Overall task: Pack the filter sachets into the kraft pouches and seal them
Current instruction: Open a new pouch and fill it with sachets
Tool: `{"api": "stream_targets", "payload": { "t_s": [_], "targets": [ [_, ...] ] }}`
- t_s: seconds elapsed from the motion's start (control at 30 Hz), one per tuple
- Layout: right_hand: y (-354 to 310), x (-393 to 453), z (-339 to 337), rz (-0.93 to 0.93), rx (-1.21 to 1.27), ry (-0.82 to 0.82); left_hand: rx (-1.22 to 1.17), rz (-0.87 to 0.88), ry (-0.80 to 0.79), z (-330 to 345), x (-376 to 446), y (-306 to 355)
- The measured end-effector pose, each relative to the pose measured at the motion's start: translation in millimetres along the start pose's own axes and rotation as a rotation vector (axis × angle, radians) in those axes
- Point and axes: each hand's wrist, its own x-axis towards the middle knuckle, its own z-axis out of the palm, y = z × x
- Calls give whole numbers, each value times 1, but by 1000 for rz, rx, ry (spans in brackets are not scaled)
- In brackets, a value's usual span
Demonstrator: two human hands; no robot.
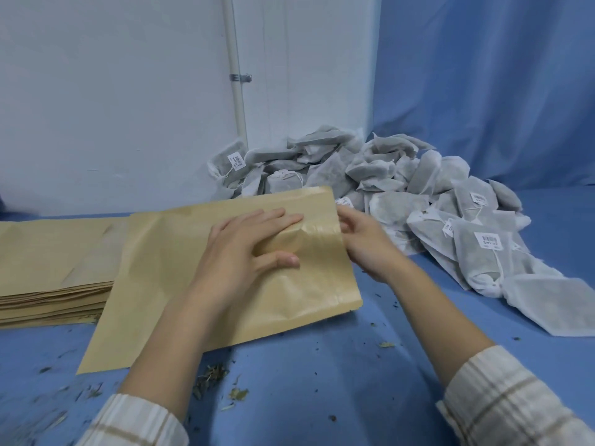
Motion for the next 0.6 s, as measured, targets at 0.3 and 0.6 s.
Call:
{"api": "stream_targets", "payload": {
  "t_s": [0.3,0.6],
  "targets": [
    [11,-3,-27,-48,-355,11,117,-8,-82,17,-3,1],
    [66,5,-80,425,-1428,439,157,-26,-113,19,-4,2]
  ]
}}
